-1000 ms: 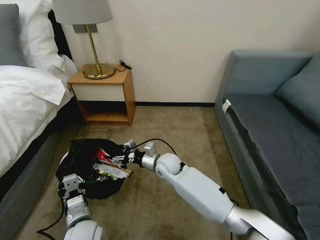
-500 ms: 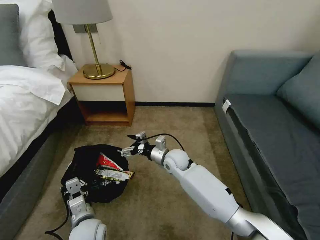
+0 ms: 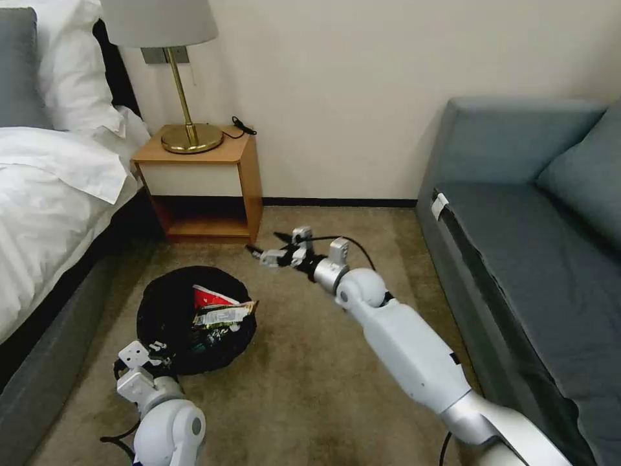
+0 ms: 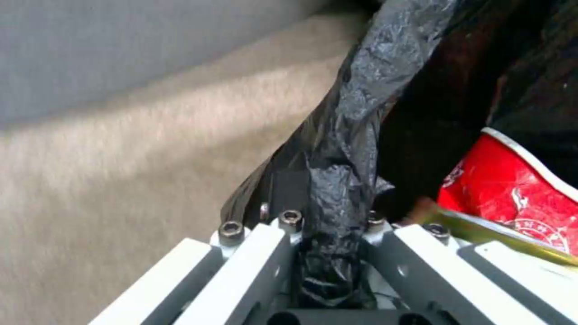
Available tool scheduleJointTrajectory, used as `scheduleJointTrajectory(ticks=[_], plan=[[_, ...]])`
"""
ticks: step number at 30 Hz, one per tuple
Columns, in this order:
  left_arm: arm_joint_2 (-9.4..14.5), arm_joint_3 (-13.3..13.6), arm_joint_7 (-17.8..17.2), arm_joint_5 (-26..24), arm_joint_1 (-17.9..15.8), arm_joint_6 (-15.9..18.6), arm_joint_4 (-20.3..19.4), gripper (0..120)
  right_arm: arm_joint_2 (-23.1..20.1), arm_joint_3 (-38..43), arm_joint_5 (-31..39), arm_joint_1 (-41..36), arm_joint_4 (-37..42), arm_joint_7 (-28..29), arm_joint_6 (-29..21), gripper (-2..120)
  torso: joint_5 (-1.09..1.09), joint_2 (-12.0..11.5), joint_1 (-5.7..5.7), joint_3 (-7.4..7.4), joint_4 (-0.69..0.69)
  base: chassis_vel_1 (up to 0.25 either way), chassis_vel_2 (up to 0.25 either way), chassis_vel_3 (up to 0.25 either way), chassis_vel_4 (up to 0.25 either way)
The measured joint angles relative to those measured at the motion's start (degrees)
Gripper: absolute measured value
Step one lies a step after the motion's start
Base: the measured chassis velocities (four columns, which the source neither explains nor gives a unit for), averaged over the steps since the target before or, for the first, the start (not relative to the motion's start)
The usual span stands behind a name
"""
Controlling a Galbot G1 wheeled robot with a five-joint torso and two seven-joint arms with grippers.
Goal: Pick up the trash bin, then pick up the garbage on the floor and place it into the trash bin.
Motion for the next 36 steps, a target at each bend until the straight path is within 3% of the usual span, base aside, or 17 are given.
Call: scheduleJointTrajectory(ticks=[10, 21, 32, 36], plan=[[-0.3, -1.5, -9.3, -12.8, -5.4, -0.4, 3.0, 0, -0.3, 3.9, -0.7, -0.8, -1.5, -0.8, 0.3, 100, -0.01, 0.0, 0.00, 0.00, 0.01, 0.000, 0.000, 0.000, 0.000], [1.6, -2.8, -15.1, -17.7, -9.1, 0.6, 6.6, 0, 0.8, 6.8, -2.6, -1.3, -2.7, -1.1, 1.0, 100, 0.00, 0.0, 0.00, -0.01, 0.01, 0.000, 0.000, 0.000, 0.000], [2.6, -2.1, -17.0, -20.0, -9.6, 2.1, 4.8, 36, 1.4, 7.9, -4.3, -3.4, -2.3, -1.5, 2.1, 100, -0.01, 0.0, 0.00, -0.01, 0.01, 0.000, 0.000, 0.000, 0.000], [3.3, -1.8, -17.1, -18.3, -7.9, 3.1, 2.5, 55, 1.5, 8.9, -4.4, -3.8, -1.6, -1.5, 2.5, 100, -0.01, 0.0, 0.00, -0.01, 0.00, 0.000, 0.000, 0.000, 0.000]])
